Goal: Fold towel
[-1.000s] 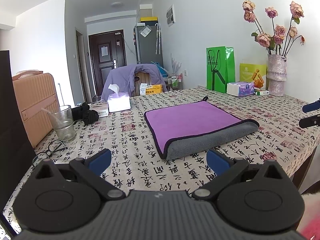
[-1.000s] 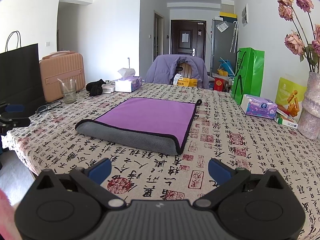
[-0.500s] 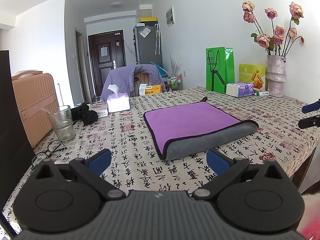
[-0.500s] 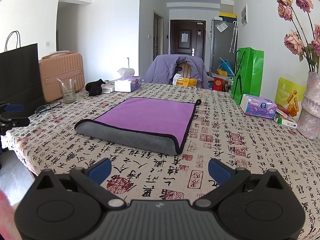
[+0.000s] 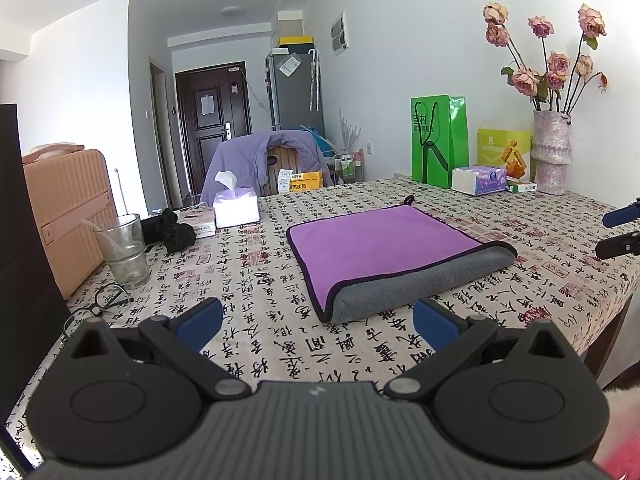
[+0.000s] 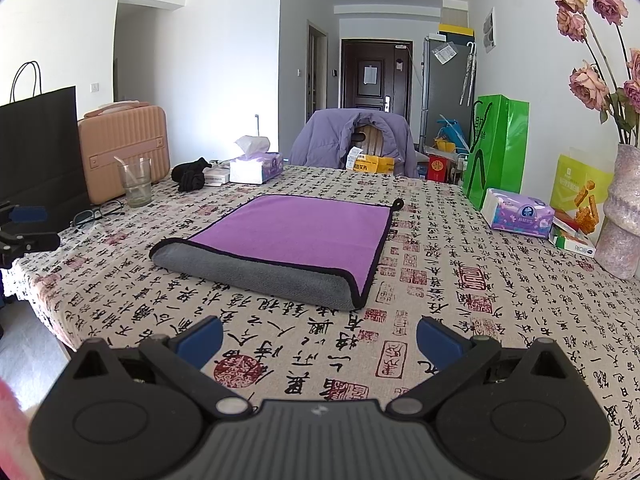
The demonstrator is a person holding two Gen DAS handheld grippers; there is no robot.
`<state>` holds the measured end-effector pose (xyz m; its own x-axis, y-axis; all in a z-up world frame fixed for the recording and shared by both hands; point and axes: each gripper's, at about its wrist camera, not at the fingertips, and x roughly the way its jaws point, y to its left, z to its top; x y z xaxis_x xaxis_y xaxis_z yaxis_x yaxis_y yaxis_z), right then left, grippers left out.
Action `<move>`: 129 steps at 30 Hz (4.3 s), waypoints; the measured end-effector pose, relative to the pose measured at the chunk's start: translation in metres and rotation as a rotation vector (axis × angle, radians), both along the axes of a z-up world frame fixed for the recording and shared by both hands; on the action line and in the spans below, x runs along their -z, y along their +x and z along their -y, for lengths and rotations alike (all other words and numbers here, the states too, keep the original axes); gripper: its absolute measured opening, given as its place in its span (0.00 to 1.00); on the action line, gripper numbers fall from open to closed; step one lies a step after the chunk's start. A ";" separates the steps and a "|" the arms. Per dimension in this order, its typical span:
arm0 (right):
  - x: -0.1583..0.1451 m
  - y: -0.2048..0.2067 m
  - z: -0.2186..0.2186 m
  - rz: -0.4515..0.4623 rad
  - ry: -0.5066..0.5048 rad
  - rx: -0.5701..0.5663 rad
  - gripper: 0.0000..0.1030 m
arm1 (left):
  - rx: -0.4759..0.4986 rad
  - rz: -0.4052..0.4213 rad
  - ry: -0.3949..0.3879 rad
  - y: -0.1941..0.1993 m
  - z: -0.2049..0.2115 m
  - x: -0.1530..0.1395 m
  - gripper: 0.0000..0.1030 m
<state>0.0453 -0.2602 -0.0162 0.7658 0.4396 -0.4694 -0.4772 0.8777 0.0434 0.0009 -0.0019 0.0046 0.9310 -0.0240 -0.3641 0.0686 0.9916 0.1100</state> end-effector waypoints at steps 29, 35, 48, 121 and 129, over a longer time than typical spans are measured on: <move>-0.001 0.015 -0.002 -0.022 -0.008 -0.001 1.00 | 0.004 -0.016 -0.011 0.022 -0.004 0.002 1.00; 0.001 0.032 -0.005 -0.040 -0.010 -0.003 1.00 | -0.002 -0.028 -0.020 0.037 -0.007 0.005 1.00; 0.008 0.070 -0.014 -0.076 -0.014 -0.008 1.00 | -0.007 -0.070 -0.031 0.076 -0.011 0.012 1.00; 0.037 0.174 -0.047 -0.225 0.061 -0.125 0.05 | 0.154 -0.283 -0.024 0.175 0.012 0.048 0.06; 0.024 0.177 -0.047 -0.193 0.060 -0.122 0.05 | 0.146 -0.243 0.023 0.181 0.018 0.035 0.06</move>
